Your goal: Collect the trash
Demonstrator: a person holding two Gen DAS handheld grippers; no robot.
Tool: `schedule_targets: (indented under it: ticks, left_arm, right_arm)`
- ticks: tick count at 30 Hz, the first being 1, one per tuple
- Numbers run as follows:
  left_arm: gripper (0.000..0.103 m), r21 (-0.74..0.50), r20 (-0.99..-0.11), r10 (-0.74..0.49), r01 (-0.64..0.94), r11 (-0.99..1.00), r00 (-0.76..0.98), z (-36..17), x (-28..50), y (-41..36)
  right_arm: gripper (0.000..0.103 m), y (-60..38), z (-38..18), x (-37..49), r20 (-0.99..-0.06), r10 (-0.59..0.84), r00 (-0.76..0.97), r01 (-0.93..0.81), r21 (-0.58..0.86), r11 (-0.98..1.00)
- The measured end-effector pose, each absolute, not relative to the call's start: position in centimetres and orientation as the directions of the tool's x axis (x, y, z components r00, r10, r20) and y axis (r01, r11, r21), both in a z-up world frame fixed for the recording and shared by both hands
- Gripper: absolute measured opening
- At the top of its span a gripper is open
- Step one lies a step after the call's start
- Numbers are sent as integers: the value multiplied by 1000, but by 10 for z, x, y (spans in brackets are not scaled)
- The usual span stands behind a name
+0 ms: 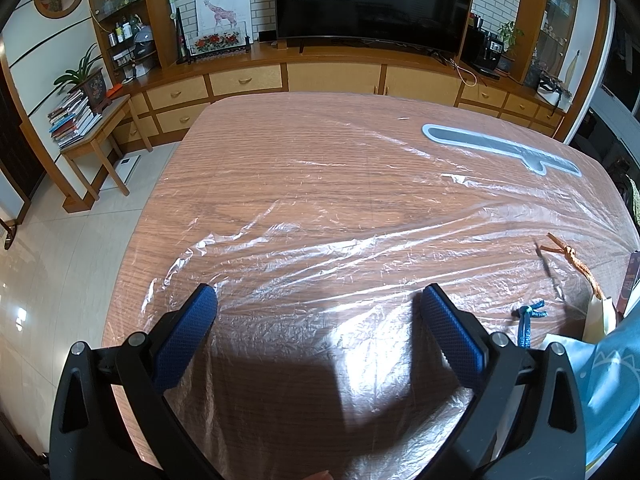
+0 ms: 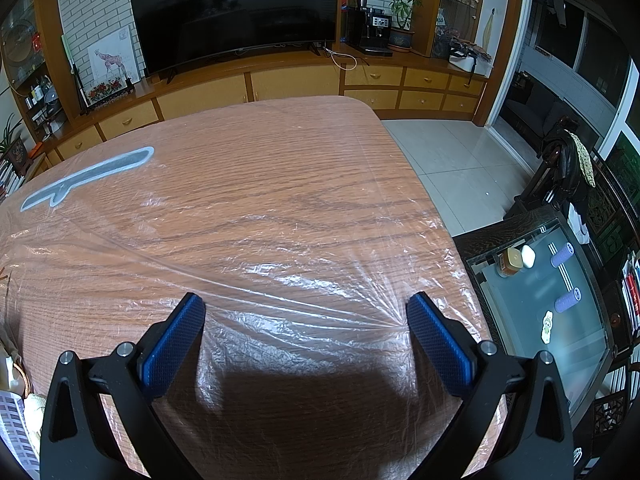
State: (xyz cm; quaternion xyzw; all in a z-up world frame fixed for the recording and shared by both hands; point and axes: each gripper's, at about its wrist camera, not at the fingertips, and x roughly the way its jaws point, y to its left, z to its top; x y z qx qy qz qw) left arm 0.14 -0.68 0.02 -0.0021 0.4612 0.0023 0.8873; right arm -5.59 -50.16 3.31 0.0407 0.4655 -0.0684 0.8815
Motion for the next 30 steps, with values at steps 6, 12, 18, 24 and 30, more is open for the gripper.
schedule_targets:
  ticks: [6, 12, 18, 24, 30]
  left_arm:
    - [102, -1, -818, 2, -6, 1000, 575, 0, 2, -8]
    - [102, -1, -819, 3, -6, 1000, 574, 1, 2, -10]
    - [102, -1, -819, 3, -6, 1000, 574, 1, 1, -11]
    - [102, 1, -819, 6, -9, 1000, 574, 2, 1, -13]
    - [102, 3, -822, 3, -1, 1000, 570, 3, 0, -11]
  right_arm:
    - [99, -502, 33, -56, -826, -83, 557, 158, 8, 987]
    - [99, -502, 33, -56, -826, -83, 557, 158, 7, 987]
    - [99, -502, 33, -56, -826, -83, 557, 158, 7, 987]
    - [99, -502, 33, -56, -826, -83, 557, 158, 7, 987]
    - [99, -506, 29, -56, -836, -79, 543, 157, 10, 987]
